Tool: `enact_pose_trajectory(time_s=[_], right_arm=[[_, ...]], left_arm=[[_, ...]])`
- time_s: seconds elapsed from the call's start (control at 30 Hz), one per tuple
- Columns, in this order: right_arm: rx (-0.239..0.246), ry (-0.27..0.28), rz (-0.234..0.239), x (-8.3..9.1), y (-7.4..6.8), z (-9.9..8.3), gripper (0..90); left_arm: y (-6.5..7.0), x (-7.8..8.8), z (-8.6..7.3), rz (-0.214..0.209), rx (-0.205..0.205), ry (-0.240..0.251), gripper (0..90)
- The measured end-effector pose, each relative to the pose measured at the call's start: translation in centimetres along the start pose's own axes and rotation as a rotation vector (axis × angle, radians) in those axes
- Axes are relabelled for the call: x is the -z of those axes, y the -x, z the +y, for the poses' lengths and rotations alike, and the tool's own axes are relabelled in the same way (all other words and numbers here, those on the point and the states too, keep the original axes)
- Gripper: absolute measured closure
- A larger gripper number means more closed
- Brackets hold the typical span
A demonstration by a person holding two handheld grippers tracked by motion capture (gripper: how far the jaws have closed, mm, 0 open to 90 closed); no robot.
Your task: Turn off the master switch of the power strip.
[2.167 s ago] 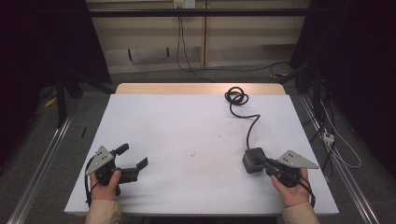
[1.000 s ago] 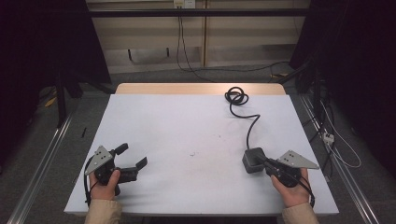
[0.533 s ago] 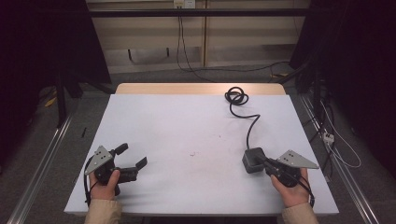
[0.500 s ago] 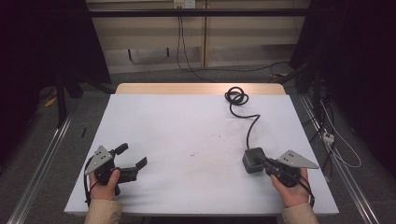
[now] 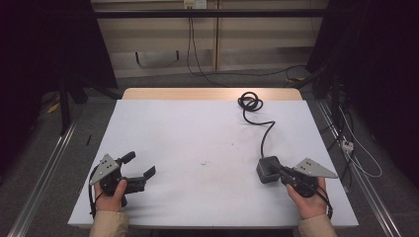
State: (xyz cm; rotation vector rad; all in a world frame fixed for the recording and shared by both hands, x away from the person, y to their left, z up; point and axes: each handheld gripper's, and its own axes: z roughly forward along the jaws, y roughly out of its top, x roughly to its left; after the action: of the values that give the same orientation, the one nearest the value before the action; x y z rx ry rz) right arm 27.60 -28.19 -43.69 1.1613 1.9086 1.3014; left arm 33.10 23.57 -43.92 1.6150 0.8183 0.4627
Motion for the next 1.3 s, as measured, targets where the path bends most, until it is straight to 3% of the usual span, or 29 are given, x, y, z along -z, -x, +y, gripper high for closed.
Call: enact_pose_trajectory(time_s=[0.53,0.83,0.9,1.1,1.3], right_arm=[[-0.006,0.016,0.030,-0.01,0.00,0.05,90.0],[-0.034,0.032,0.041,-0.02,0.06,0.22,89.4],[-0.046,0.031,0.036,-0.06,0.08,0.27,80.3],[-0.050,0.037,0.050,-0.06,0.01,0.48,78.1],[-0.063,0.028,0.076,-0.02,0.03,0.72,66.2]], left_arm=[[-0.05,0.05,-0.03,0.002,0.006,0.003,3.0],[-0.07,0.13,-0.02,0.003,0.006,0.003,3.1],[-0.06,0.11,-0.03,0.004,0.007,0.004,3.1],[-0.05,0.13,-0.03,0.005,0.009,0.005,3.1],[-0.06,0.15,-0.03,0.004,0.007,0.003,3.0]])
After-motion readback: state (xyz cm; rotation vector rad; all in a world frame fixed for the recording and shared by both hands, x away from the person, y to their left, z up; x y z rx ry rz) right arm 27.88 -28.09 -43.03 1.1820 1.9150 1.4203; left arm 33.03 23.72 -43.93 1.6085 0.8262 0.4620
